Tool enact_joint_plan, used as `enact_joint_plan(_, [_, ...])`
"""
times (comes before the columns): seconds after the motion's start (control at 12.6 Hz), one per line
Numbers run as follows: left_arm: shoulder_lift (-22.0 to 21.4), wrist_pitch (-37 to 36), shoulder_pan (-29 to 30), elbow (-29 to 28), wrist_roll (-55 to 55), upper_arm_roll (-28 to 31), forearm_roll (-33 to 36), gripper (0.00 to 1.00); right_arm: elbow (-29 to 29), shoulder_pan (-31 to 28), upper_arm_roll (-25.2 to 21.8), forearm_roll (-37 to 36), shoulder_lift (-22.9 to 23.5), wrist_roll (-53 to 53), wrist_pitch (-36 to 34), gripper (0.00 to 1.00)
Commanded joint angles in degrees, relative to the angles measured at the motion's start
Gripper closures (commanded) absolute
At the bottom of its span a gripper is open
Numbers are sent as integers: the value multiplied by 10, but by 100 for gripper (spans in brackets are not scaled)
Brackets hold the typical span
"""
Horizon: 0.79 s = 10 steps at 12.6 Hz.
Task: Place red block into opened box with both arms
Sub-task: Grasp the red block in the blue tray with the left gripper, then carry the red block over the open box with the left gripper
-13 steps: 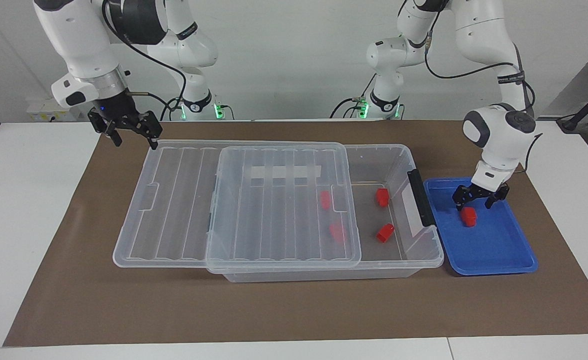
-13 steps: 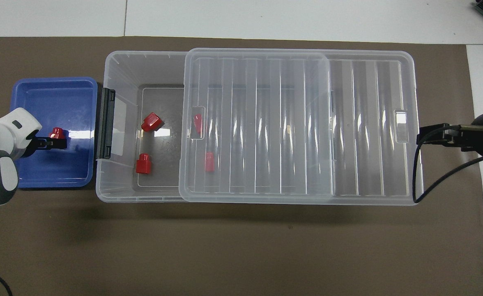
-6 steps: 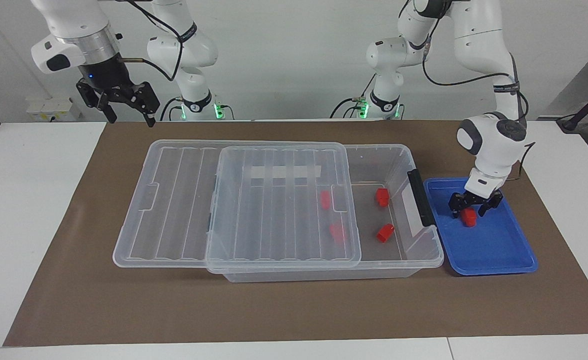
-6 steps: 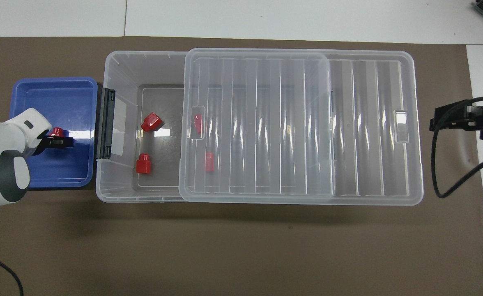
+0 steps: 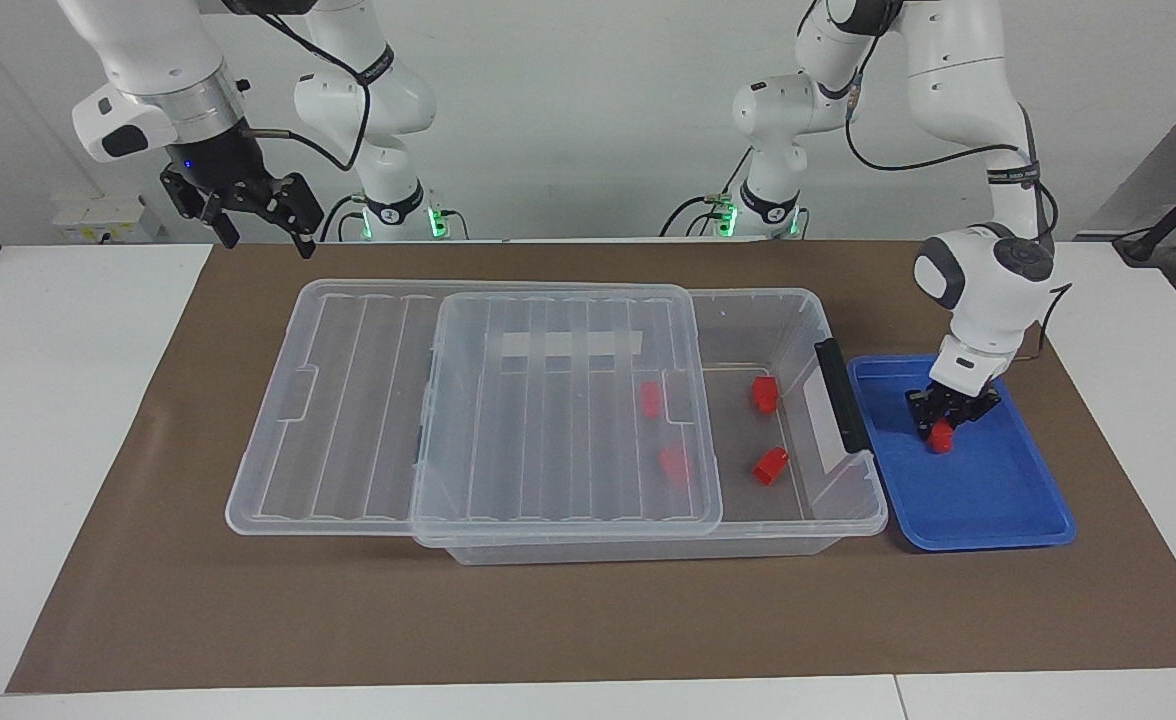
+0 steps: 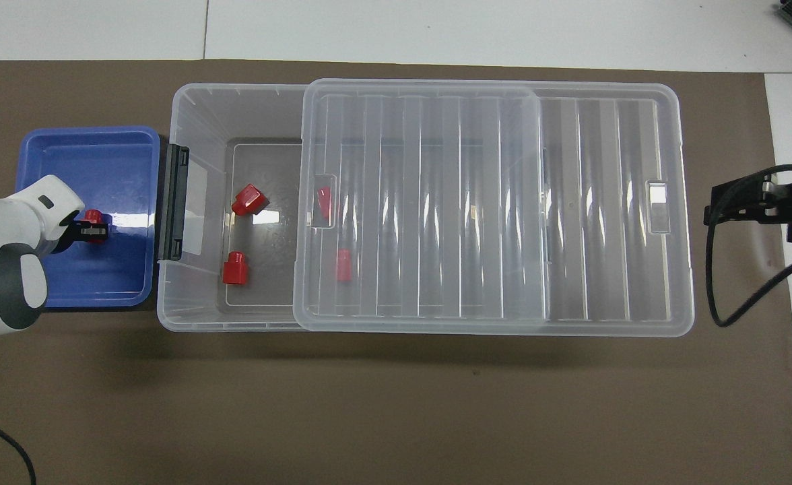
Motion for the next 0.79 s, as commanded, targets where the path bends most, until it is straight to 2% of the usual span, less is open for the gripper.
enact_joint_plan(0.0, [-17, -144, -5, 81, 2, 4, -5, 100, -27, -15, 2, 5, -21, 3, 4, 0])
enact_joint_plan(0.16, [-25, -285, -6, 175, -4, -1, -10, 100, -27, -14, 2, 5, -22, 2, 3, 0])
enact_joint_plan(0.4, [-32, -435, -6, 287, -54, -2, -103, 100, -24, -14, 2, 5, -24, 1, 3, 0])
enact_joint_plan(0.55, [-60, -464, -22, 297, -154, -15, -109, 100, -24, -14, 2, 5, -26, 1, 3, 0])
enact_joint_plan(0.71, [-78, -463, -68, 296, -301, -20, -109, 100, -24, -14, 2, 5, -26, 1, 3, 0])
